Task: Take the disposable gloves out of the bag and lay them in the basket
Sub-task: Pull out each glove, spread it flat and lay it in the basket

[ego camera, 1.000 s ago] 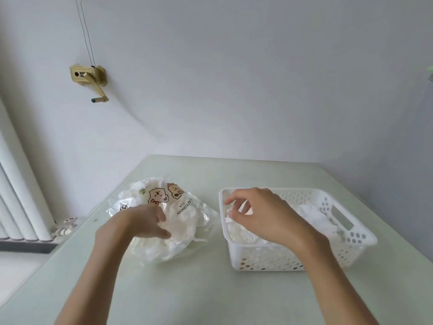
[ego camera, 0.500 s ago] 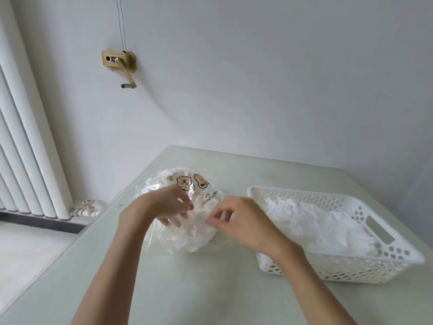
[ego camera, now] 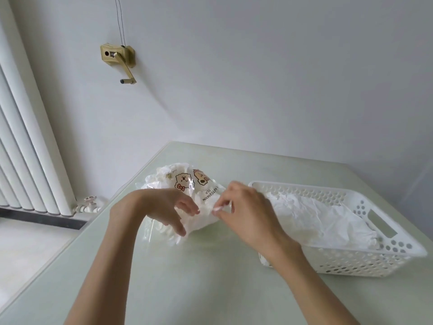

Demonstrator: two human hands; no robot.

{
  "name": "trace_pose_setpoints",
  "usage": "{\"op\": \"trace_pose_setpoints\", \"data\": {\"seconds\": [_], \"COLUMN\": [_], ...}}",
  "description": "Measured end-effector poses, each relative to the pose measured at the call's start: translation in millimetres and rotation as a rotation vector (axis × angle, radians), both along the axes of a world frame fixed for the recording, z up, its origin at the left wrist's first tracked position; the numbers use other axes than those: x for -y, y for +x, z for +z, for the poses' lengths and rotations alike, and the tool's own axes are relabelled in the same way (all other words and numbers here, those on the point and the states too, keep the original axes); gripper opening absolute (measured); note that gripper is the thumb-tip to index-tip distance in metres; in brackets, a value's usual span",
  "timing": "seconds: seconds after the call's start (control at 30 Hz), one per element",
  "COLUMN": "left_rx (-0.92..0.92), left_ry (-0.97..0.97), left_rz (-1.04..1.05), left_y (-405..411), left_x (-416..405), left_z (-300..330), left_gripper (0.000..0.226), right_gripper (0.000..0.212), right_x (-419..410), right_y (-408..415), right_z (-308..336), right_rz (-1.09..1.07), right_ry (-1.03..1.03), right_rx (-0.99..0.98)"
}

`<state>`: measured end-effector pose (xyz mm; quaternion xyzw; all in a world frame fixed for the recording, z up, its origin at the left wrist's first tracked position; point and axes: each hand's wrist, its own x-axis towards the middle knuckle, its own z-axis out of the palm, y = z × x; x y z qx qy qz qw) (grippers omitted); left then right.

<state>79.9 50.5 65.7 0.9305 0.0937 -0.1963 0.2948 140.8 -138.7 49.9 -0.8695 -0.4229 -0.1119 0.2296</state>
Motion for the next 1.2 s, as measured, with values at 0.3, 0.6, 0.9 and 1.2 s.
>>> {"op": "trace_pose_setpoints", "data": {"seconds": [0.3,0.6,0.9,1.2], "left_rx": [0.150,0.215,0.344,0.498], "left_ry": [-0.063,0.004,0.350,0.379], "left_rz": [0.113,0.087,0.177,0.259], "left_y": [6.9,14.7,21.8,21.0], "left_x": [-2.8,3.5,22.4,13.8], "left_z": [-7.4,-10.7,-17.2,-20.0], "left_gripper": [0.041,0.036,0.039,0.026], "right_gripper": [0.005,0.028,0.013,0.013], "right_x": [18.3,15.0,9.0,28.5], "right_y": [16.6,11.2,8.4,27.7], "right_z": [10.8,4.0,2.5,18.1], "right_rz": [0.198,0.177,0.043,0.148], "right_ry": [0.118,0.016,-0.213,0.408], "right_rx": [-0.382,-0.380,0.107,-0.304]}}
